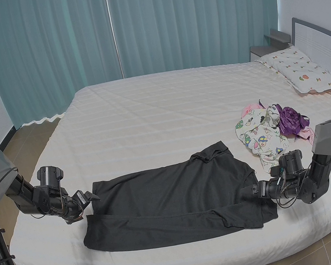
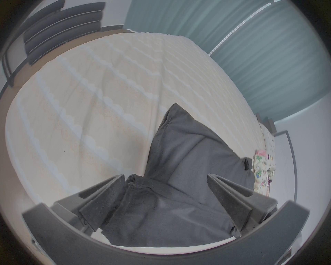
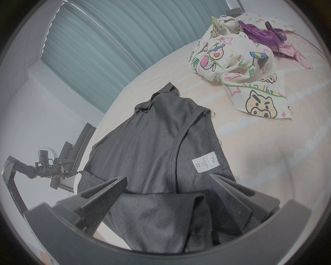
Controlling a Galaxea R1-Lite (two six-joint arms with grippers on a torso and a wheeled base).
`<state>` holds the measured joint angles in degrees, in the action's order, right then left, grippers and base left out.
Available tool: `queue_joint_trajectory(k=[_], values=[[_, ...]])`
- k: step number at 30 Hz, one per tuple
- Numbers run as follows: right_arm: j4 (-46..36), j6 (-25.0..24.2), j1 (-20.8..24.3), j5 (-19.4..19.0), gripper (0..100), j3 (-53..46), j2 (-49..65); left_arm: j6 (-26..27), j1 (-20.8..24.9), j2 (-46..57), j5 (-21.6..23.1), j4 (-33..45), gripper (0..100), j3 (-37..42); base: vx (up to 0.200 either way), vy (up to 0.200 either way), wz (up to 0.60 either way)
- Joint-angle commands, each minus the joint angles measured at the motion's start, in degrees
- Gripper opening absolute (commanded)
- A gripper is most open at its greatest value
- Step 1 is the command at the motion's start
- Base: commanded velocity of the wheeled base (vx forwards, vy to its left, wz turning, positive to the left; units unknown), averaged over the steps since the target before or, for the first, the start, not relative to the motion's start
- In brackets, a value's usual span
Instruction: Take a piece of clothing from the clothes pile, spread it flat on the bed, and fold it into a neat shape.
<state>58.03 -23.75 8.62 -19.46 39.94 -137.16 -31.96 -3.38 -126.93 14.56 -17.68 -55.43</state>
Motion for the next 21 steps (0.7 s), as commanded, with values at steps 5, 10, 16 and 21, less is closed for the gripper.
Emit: queue_joint_trajectory(k=[5,10,16,21], values=[[4.38,0.37,0.26,-0.06,100,-1.79,-0.3,1.99,-0.23,-3.06,0.3,-2.1,100,1.03,0.0,0.0,0.0],[5.43,0.37,0.7,0.03,100,-2.06,-1.1,1.99,0.04,-3.59,0.3,-2.19,100,0.94,0.0,0.0,0.0],[5.43,0.37,0.7,0.03,100,-1.79,-1.36,2.08,0.04,-4.29,0.21,-2.19,100,0.59,0.0,0.0,0.0],[5.43,0.37,0.7,-0.06,100,-1.44,-1.62,1.99,0.04,-4.29,0.21,-2.1,100,0.5,0.0,0.0,0.0]])
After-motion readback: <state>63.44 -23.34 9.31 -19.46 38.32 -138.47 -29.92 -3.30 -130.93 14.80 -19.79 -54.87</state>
